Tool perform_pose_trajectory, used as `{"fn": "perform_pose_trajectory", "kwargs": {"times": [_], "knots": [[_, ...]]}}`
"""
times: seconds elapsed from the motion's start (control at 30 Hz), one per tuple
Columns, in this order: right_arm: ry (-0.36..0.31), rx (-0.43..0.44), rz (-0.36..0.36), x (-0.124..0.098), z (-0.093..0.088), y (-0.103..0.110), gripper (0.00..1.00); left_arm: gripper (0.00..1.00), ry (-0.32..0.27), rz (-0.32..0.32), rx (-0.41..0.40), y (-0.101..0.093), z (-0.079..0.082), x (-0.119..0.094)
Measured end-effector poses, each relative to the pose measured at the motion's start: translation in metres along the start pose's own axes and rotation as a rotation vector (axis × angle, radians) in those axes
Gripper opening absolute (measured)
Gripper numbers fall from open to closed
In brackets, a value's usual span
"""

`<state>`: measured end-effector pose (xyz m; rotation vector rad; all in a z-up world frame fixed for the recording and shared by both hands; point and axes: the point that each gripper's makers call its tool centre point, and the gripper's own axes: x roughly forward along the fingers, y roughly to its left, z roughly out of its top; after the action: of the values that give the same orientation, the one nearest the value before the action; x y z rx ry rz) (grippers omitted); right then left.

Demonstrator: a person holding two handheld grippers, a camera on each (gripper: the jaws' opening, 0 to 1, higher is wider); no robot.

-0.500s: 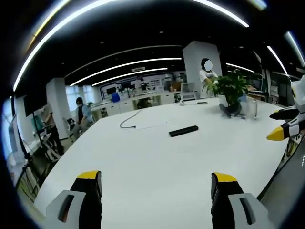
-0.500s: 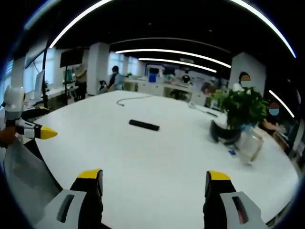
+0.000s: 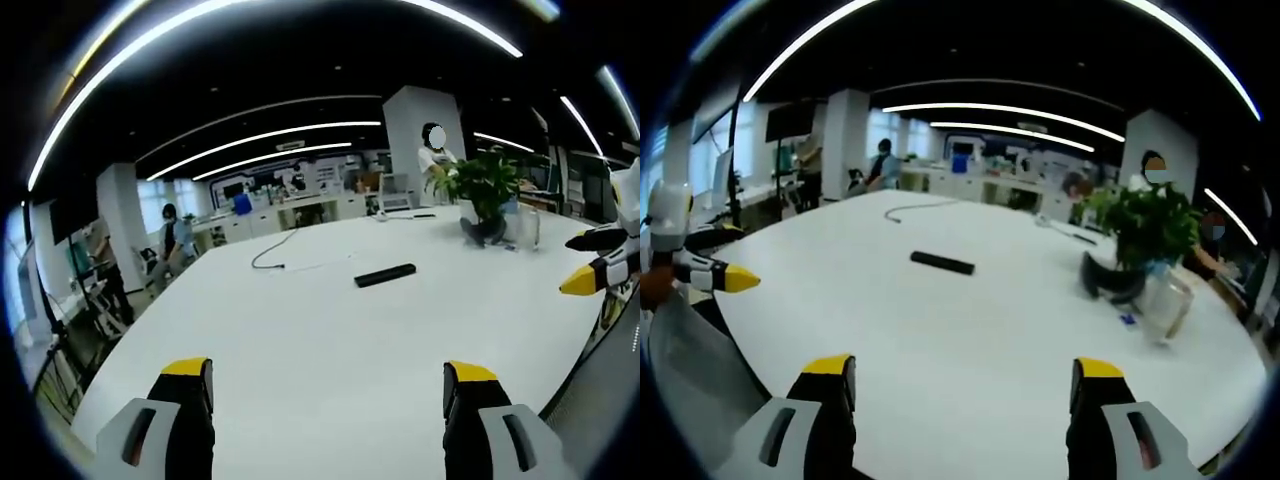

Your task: Press the specified remote control buttons in sequence, fully releasing each button before pressing the next.

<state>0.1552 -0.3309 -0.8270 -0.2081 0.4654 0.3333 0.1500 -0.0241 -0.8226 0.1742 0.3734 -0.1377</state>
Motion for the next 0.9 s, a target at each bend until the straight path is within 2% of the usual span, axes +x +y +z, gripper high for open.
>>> {"fn": "perform_pose_trajectory", "kwargs": {"times": [0.9], "knots": [[-0.006,0.001,0.005,-0.0006,0.0013,0.0006,0.87,0.99,0.003,0.003,0.001,0.001,-0.0006,0.0004]]}}
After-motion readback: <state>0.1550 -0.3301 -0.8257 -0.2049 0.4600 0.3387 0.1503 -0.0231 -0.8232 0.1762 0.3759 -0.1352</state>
